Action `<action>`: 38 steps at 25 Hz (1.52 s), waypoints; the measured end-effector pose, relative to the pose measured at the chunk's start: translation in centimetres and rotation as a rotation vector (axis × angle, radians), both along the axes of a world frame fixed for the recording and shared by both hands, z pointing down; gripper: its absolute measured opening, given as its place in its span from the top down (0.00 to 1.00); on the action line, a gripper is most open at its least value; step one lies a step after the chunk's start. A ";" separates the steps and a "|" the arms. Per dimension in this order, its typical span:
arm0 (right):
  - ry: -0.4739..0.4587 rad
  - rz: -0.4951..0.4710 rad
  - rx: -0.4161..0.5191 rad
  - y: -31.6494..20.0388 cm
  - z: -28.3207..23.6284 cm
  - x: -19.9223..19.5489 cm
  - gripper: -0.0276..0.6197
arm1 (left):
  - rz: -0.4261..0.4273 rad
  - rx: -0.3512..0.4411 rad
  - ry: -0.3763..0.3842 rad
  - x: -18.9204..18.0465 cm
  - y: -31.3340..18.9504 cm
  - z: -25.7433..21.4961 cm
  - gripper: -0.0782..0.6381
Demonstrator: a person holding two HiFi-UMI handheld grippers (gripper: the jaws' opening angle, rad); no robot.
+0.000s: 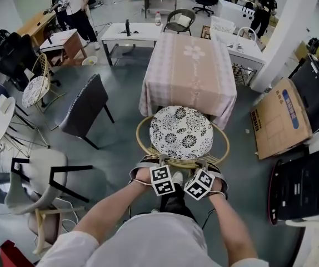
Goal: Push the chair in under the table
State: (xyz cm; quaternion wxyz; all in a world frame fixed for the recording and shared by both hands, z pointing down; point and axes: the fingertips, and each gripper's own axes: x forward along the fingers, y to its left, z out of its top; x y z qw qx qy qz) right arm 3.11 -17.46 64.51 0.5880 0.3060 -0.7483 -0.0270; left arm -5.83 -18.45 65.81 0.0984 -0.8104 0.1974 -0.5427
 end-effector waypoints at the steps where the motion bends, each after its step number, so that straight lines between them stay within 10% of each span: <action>1: -0.006 0.000 -0.001 -0.3 0.0 0.0 0.79 | -0.002 0.002 -0.001 0.0 -0.4 0.0 0.72; 38: -0.058 -0.064 -0.028 -14.8 0.1 2.9 0.80 | -0.008 -0.016 -0.067 2.9 -15.0 0.2 0.72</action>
